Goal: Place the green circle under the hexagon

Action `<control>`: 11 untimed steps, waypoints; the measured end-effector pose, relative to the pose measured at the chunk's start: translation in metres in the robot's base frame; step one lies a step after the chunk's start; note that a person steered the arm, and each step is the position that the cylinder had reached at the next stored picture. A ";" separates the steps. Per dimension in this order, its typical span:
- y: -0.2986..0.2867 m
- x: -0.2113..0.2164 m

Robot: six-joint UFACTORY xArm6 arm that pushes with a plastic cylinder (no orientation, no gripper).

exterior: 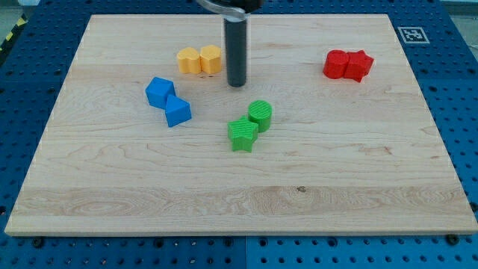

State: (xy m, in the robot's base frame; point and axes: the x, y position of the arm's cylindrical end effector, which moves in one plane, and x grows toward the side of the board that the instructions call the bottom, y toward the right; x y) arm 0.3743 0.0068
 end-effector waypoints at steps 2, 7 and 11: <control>0.091 0.046; -0.020 0.067; 0.010 0.011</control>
